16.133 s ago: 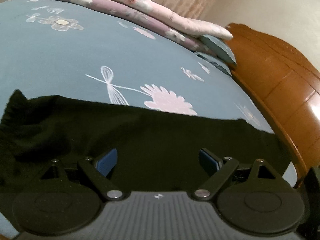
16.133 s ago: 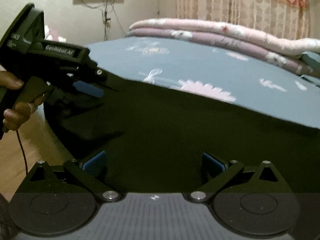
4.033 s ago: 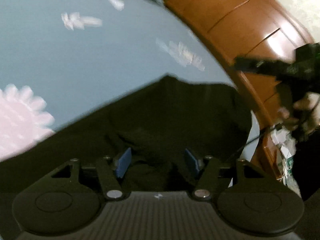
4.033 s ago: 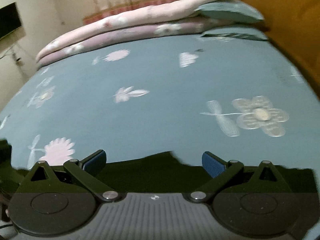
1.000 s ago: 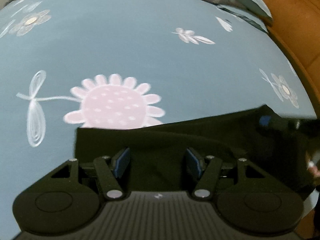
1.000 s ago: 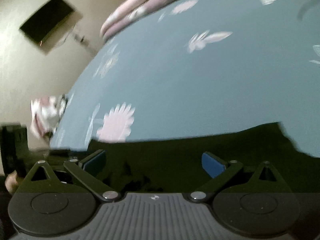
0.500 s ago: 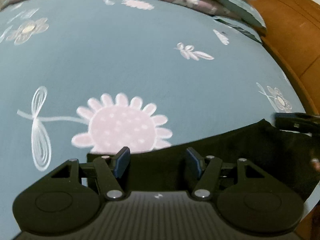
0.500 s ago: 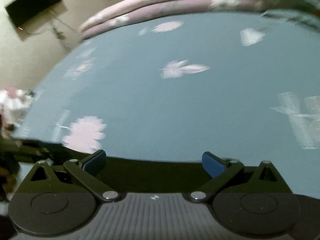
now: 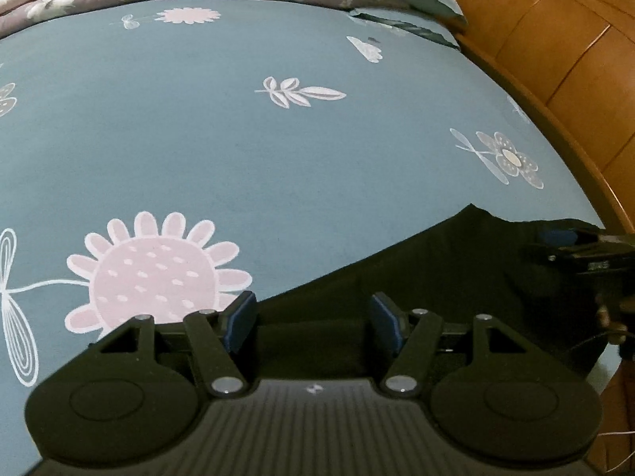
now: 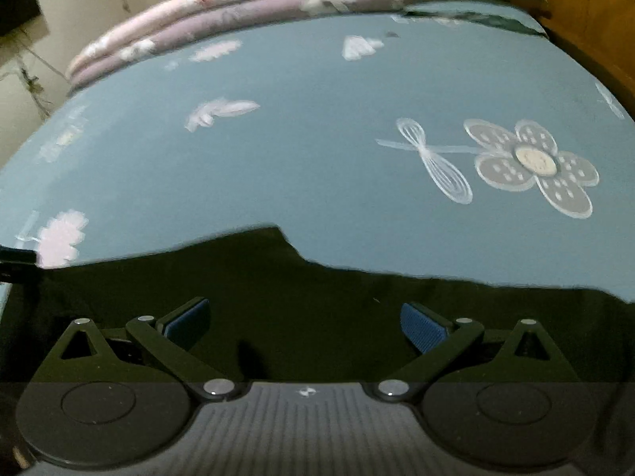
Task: Fold clothes
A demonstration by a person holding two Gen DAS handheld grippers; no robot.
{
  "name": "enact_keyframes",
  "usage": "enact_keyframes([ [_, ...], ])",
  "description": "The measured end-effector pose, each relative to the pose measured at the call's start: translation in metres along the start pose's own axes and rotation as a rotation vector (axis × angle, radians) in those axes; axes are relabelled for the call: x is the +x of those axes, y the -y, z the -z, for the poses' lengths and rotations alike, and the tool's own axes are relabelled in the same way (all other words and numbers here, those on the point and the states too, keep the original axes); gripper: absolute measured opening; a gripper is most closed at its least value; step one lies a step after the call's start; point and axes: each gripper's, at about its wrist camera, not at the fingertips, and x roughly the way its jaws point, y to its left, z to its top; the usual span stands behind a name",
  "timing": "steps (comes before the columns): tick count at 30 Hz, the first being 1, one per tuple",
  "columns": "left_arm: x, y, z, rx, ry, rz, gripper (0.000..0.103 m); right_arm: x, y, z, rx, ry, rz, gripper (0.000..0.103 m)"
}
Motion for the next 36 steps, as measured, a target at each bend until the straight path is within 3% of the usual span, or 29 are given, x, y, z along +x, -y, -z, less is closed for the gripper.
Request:
enact_keyframes([
  [2, 0.000, 0.000, 0.001, -0.003, -0.005, -0.007, 0.064, 0.006, 0.012, 0.007, 0.017, -0.030, 0.038, 0.103],
  [6, -0.001, -0.003, 0.001, -0.013, -0.012, -0.019, 0.064, -0.021, 0.023, 0.015, 0.055, -0.014, 0.057, 0.103],
  [9, 0.001, 0.002, -0.006, 0.003, -0.013, -0.006, 0.064, -0.059, 0.033, 0.015, 0.121, 0.064, 0.024, 0.103],
  [16, 0.010, 0.028, -0.021, 0.079, -0.019, 0.047, 0.064, -0.147, 0.090, 0.051, 0.395, 0.239, 0.118, 0.103],
  [23, 0.020, 0.049, -0.031, 0.126, -0.032, 0.098, 0.064, -0.155, 0.178, 0.134, 0.836, 0.346, 0.040, 0.103],
  [26, 0.022, 0.056, -0.031, 0.142, -0.039, 0.105, 0.064, -0.127, 0.198, 0.162, 0.991, 0.361, -0.125, 0.103],
  [32, 0.026, 0.057, -0.030, 0.135, -0.062, 0.091, 0.064, -0.101, 0.210, 0.165, 1.004, 0.392, -0.213, 0.103],
  [36, 0.030, 0.061, -0.029, 0.136, -0.073, 0.099, 0.064, -0.094, 0.215, 0.151, 0.974, 0.382, -0.208, 0.103],
])
